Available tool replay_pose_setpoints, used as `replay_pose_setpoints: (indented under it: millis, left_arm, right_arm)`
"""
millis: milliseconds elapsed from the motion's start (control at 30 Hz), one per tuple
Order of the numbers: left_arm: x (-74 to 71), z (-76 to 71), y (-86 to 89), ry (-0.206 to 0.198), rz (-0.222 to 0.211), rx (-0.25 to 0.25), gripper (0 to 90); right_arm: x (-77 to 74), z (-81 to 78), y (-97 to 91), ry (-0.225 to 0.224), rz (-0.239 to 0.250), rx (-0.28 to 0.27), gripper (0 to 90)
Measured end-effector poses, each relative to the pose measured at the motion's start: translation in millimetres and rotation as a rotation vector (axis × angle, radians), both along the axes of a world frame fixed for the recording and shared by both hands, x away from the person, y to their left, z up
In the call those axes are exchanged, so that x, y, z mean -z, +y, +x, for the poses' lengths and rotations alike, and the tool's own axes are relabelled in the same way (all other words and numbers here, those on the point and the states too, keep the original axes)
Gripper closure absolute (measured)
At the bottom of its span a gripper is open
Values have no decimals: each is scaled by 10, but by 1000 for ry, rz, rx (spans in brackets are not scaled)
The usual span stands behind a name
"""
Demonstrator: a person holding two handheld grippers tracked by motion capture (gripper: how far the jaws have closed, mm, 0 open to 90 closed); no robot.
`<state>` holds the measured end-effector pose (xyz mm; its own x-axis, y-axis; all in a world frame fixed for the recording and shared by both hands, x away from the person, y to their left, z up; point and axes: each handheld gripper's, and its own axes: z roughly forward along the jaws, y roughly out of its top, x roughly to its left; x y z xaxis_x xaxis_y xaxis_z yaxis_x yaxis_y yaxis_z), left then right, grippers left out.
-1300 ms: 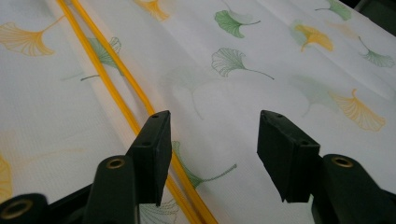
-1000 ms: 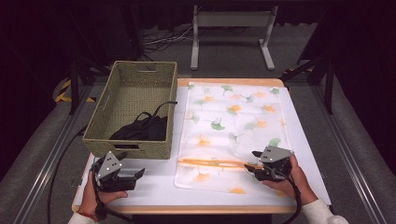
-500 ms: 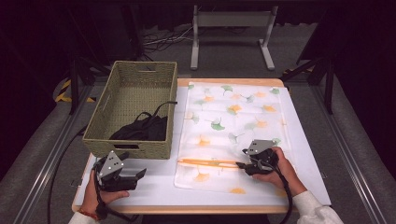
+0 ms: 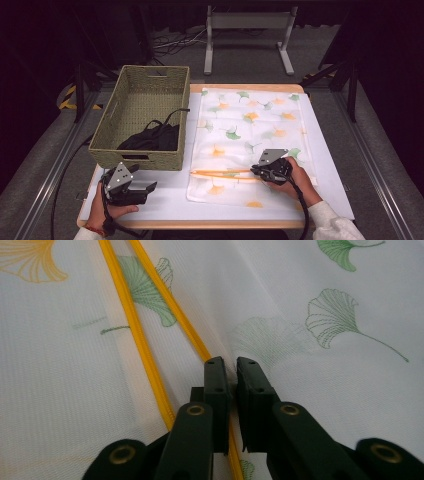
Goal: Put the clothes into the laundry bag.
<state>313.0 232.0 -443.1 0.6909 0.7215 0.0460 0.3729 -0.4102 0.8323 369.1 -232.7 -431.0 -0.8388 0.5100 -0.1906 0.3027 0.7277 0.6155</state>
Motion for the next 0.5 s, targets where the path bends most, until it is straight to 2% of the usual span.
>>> replay_pose_setpoints:
  millis: [133, 300, 500]
  left_arm:
    - [-23, -28, 17, -14, -8, 0, 158]
    - [-80, -56, 47, -34, -30, -1, 158]
    - [-153, -73, 72, -69, -44, 0, 156]
  right_arm:
    - [-59, -14, -24, -21, 34, 7, 861]
    - [-116, -37, -28, -55, 49, 4, 865]
    - [-167, -51, -49, -73, 83, 13, 866]
